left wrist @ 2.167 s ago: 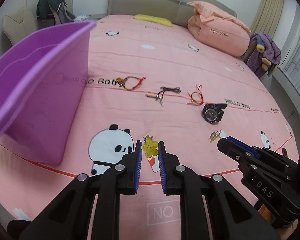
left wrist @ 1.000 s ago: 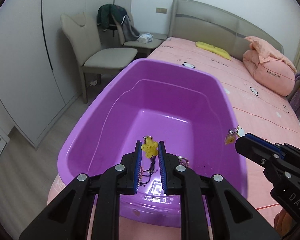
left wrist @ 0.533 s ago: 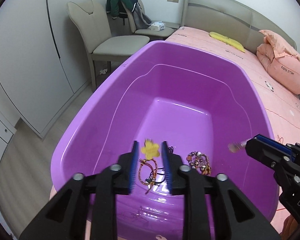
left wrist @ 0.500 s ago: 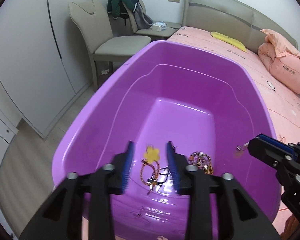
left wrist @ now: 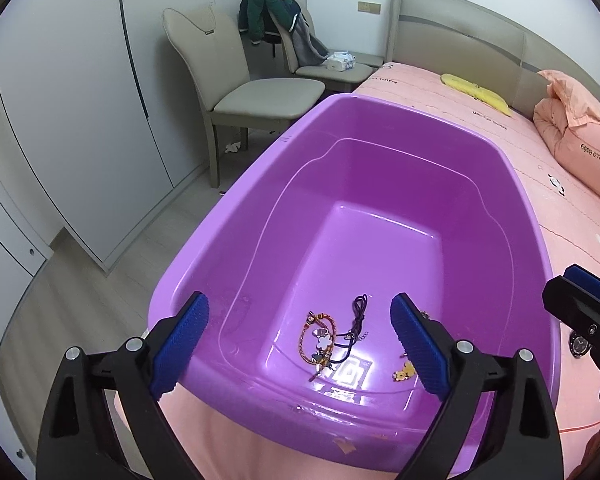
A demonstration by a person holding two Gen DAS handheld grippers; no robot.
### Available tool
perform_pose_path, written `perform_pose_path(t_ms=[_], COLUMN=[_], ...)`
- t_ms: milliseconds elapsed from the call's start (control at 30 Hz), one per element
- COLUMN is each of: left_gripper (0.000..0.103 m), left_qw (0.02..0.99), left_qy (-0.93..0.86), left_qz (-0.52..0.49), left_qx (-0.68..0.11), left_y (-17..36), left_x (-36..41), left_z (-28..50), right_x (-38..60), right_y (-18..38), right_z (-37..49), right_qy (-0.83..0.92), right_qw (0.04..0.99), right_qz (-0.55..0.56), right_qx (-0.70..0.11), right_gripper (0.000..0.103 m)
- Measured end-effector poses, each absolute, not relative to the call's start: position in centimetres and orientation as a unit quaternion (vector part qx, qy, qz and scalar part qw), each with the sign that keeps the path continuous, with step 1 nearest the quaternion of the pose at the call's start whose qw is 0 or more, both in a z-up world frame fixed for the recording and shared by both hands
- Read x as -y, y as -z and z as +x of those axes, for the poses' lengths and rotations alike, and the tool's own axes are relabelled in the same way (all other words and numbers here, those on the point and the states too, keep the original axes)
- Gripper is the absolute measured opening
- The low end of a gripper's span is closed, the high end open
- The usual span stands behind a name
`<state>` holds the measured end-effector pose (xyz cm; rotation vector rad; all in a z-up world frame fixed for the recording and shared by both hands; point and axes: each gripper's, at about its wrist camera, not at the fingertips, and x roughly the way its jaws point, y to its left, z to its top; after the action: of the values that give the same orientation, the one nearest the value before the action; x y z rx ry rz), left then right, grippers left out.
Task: Organize jewelry
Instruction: 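Withdraw both open tools back over the bed toward the watch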
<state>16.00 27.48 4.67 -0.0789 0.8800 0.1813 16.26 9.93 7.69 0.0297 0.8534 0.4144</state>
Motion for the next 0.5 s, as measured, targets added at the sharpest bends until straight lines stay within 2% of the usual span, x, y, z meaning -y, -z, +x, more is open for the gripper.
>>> perform_pose_path(t_ms=[500], left_gripper=[0.09], left_qw=[0.91], left_qy=[-0.069], left_qz=[-0.035], left_qx=[-0.406], left_y=[-8.2], left_x=[-23.2], left_z=[12.7], right_x=[-4.4], right_y=[-9.7], right_z=[11.8], right_qy=[-0.181], right_qw=[0.904], right_qz=[0.037], right_qx=[-0.386], right_gripper=[0.047])
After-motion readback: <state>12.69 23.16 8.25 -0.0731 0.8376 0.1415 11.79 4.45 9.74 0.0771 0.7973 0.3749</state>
